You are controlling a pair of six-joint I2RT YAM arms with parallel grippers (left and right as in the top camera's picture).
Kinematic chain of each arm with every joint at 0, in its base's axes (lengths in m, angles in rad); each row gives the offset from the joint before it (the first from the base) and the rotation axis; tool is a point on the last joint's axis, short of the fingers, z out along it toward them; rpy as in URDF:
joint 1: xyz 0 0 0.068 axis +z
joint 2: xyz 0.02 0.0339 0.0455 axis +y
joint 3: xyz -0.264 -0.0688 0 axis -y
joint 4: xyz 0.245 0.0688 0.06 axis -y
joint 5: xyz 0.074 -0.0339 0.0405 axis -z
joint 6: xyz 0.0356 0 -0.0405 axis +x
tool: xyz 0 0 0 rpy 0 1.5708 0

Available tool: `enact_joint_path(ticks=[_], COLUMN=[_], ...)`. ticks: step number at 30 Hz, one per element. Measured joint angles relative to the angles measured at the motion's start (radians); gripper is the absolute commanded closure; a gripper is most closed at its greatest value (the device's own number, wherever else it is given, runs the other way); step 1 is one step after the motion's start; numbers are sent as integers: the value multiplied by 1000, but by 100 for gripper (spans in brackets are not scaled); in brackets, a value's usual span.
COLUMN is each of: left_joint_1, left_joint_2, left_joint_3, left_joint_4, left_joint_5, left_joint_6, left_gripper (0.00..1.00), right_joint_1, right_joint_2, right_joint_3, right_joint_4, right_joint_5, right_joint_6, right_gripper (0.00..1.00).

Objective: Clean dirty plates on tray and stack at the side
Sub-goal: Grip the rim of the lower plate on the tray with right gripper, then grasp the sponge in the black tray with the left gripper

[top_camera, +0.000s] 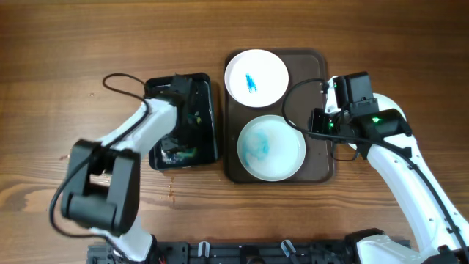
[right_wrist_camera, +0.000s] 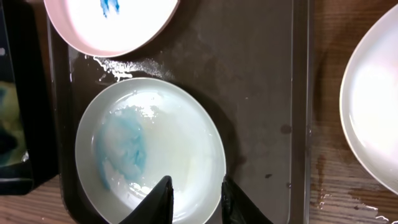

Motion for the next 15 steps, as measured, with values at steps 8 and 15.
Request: enact_joint_path(ticks=[8, 15], left_joint_1=[-2, -2], left_joint_2=[45, 19], left_joint_3=[119, 181], left_joint_4=[-142, 27], left_joint_5=[-23, -114], left_joint_6=[22, 29], left_gripper=[28, 49], right_joint_1=[0, 0], right_joint_2=[0, 0], right_joint_3=[0, 0], right_joint_4=[-19, -23], right_joint_5=[0, 0], right_joint_6=[0, 0], right_gripper=[74, 74])
